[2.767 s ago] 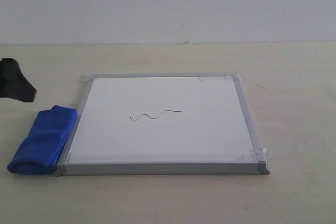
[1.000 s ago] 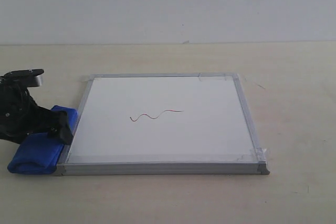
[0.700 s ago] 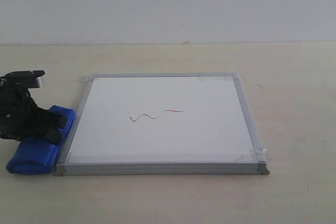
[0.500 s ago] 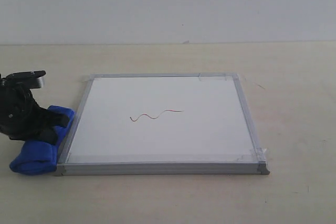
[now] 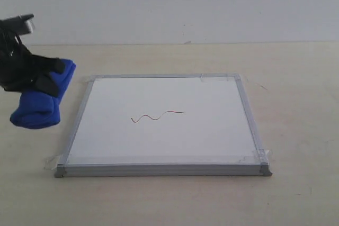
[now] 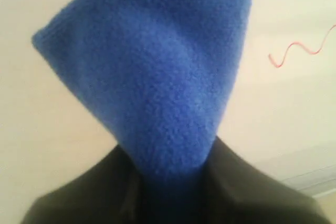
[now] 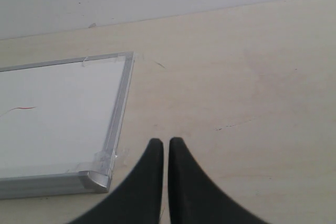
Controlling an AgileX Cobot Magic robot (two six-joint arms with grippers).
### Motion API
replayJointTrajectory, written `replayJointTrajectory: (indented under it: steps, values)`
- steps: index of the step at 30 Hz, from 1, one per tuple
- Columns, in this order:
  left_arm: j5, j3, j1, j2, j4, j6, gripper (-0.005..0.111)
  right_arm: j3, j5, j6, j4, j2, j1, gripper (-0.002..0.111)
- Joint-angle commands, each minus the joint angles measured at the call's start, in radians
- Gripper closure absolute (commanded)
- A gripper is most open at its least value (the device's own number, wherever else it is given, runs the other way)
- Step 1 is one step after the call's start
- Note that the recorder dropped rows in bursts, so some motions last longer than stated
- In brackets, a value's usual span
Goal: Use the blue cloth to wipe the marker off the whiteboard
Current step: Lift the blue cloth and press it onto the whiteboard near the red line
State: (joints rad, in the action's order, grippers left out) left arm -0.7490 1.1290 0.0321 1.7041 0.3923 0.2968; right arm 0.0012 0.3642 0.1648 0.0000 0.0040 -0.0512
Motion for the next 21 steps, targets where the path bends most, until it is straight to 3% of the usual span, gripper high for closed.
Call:
replayJointTrajectory:
  steps: [1,10,14,21]
  values:
    - [0.005,0.022,0.024,-0.022,0.019,0.069,0.102,-0.001,-0.003,-0.006,0.0,-0.004,0.002,0.108]
    - [0.193,0.022,0.207,0.153,0.056,0.244,0.102,-0.001,-0.003,-0.006,0.0,-0.004,0.002,0.108]
    - [0.269,0.024,0.234,0.247,0.06,0.244,0.102,-0.001,-0.003,-0.006,0.0,-0.004,0.002,0.108]
    - [0.147,0.109,0.247,0.38,0.063,0.189,0.102,-0.001,-0.003,-0.006,0.0,-0.004,0.002,0.108]
